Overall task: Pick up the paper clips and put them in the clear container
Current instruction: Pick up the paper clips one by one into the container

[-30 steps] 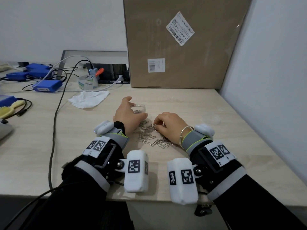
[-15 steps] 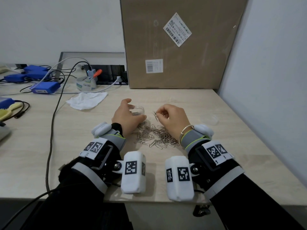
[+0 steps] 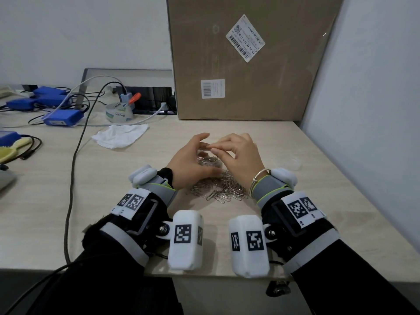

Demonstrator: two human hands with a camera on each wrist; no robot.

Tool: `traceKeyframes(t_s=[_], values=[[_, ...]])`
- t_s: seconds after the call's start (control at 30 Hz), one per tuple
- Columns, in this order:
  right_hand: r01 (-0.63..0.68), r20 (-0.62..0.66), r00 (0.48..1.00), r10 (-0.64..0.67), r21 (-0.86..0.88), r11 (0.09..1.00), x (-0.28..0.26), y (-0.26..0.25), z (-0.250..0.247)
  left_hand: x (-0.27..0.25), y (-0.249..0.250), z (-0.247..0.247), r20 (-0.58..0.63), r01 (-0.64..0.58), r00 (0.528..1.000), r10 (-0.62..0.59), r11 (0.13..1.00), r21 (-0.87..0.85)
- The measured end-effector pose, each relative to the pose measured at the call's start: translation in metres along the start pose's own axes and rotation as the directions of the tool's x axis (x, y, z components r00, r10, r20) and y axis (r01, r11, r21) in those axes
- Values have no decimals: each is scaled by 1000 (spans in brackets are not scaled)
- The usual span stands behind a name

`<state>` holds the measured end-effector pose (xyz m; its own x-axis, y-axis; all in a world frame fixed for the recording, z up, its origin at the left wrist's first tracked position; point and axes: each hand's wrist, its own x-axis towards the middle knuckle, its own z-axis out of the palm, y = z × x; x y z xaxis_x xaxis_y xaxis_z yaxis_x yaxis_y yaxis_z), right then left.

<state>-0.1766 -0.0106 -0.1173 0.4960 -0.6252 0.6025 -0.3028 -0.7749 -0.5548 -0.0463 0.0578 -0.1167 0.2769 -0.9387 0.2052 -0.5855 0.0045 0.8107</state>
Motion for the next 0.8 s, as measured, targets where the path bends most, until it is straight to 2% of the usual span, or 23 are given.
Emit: traceKeyframes(t_s=[0.1,0.17,0.23,0.3,0.4,0.5,0.8], values=[[-16,-45,999,17,11,1000,1,0,0,3,-4,-2,-67,27,997,-26,1000,14],[-67,-50,996,69,43,997,2,1,-1,7,-10,-6,-166,87,983,-83,996,18],[-136,73,988,137,-27,990,0,1,-3,10,-15,-10,-277,156,949,-151,988,-6],[-169,229,951,208,-175,970,-4,0,-4,11,-18,-13,-335,196,922,-195,980,-31],[-160,368,888,276,-314,936,-7,-1,-8,13,-21,-14,-340,215,917,-207,976,-15],[-135,459,838,294,-347,928,-5,3,-9,14,-23,-13,-333,206,923,-196,979,-5],[-81,436,878,195,-266,961,-4,5,-4,15,-24,-11,-297,201,935,-193,979,-2]])
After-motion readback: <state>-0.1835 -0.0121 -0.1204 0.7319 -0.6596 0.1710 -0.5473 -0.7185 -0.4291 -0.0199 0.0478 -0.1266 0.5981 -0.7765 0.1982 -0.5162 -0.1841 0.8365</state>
